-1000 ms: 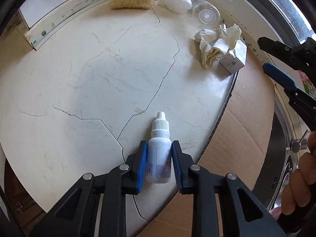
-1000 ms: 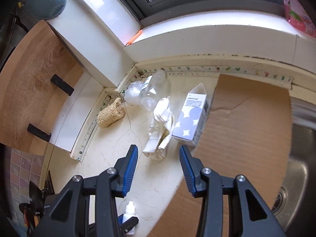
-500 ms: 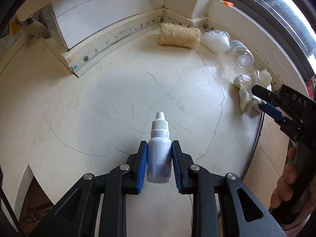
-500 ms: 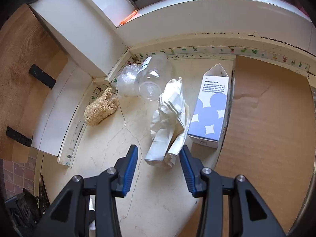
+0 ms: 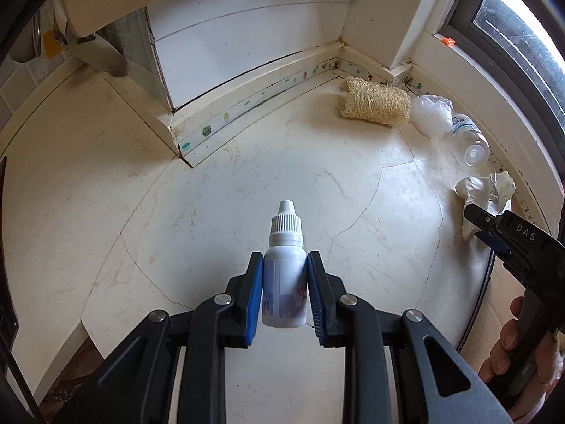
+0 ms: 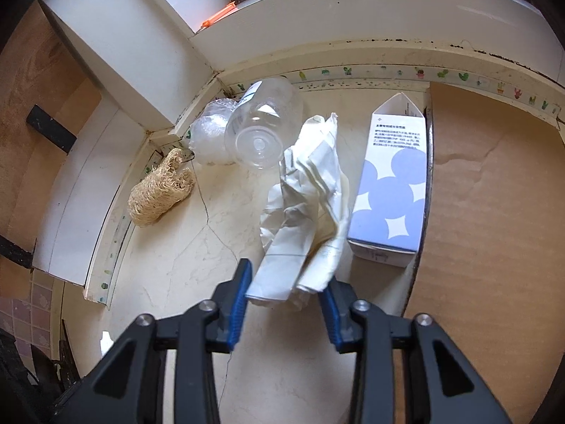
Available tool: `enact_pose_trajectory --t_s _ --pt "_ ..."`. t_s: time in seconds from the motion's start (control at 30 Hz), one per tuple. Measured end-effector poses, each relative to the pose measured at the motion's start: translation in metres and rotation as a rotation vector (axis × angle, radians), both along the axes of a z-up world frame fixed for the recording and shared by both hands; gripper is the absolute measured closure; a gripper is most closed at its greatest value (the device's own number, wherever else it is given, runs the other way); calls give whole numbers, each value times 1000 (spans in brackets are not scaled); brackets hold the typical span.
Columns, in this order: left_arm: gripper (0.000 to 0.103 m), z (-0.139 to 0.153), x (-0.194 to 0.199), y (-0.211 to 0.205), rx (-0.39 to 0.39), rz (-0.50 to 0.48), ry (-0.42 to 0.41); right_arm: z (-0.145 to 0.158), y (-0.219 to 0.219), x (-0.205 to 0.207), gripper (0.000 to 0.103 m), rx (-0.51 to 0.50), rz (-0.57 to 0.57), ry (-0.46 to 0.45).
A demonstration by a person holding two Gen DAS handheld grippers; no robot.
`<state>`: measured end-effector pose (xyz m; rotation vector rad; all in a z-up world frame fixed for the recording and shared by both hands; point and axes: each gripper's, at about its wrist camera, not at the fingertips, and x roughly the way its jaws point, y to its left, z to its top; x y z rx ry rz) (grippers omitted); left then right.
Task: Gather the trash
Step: 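Grasp the white dropper bottle with left gripper while right grasps white crumpled tissue, then carry bottle and tissue down over the bin and open both grippers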
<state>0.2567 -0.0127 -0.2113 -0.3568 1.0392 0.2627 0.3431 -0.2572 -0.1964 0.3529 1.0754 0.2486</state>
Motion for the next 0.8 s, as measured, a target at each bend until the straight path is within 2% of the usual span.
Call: enact_pose_trajectory --t_s 0.07,0.17,0.5,0.8 --pt "81 -1 -2 1 3 1 0 1 3 -3 84 -22 10 -17" --pt "81 -1 -8 3 2 -1 0 3 5 -10 86 -31 25 -27" --pt "81 9 -41 -4 10 -63 -21 31 12 -72 87 11 109 -59" --pt "81 31 -106 -8 14 -161 -68 72 17 -159 87 26 180 -118"
